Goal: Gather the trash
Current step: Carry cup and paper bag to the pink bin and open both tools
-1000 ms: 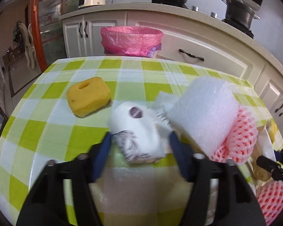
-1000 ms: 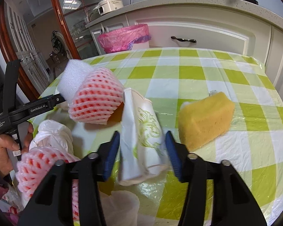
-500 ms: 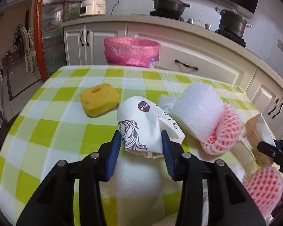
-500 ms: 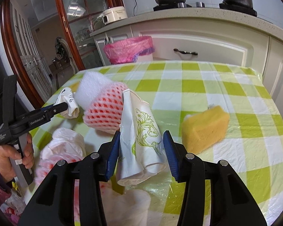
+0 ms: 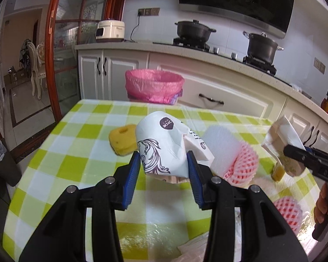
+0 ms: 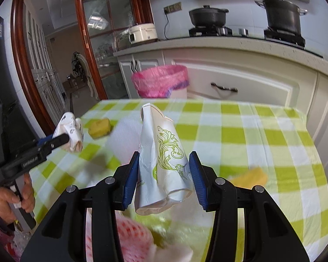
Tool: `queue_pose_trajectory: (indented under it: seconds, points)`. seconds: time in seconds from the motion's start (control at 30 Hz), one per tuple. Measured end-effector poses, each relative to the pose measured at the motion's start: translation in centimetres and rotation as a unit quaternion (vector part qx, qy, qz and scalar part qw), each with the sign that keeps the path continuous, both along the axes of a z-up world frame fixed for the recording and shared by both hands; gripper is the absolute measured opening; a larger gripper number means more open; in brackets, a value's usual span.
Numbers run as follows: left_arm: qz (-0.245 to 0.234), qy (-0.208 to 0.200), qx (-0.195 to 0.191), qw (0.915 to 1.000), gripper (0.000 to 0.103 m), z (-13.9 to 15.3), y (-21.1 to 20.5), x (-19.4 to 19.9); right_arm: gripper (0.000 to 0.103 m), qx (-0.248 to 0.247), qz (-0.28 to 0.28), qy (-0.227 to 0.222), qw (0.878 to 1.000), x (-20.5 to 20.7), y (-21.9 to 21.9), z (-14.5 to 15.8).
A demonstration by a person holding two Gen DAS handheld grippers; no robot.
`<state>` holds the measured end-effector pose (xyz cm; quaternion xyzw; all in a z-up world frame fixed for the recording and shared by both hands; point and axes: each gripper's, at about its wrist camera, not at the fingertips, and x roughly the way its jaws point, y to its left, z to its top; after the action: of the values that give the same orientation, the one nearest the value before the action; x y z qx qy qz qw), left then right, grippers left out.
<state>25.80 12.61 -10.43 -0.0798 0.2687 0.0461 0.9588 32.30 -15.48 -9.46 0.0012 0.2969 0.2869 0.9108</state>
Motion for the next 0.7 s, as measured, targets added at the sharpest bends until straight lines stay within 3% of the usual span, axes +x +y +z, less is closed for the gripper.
queue_pose_trajectory:
  seconds: [0.27,0.7]
  points:
    - [-0.007,-0.040,0.011,0.9991,0.042,3.7,0.3,0.9,0.044,0.014,0.014,-0.032,0.999,2.4,2.8,3.3]
    - [-0.003,-0.080,0.018,0.9966,0.042,8.1,2.0,7.0,0.044,0.035,0.040,-0.070,0.996,9.3,7.4,7.1]
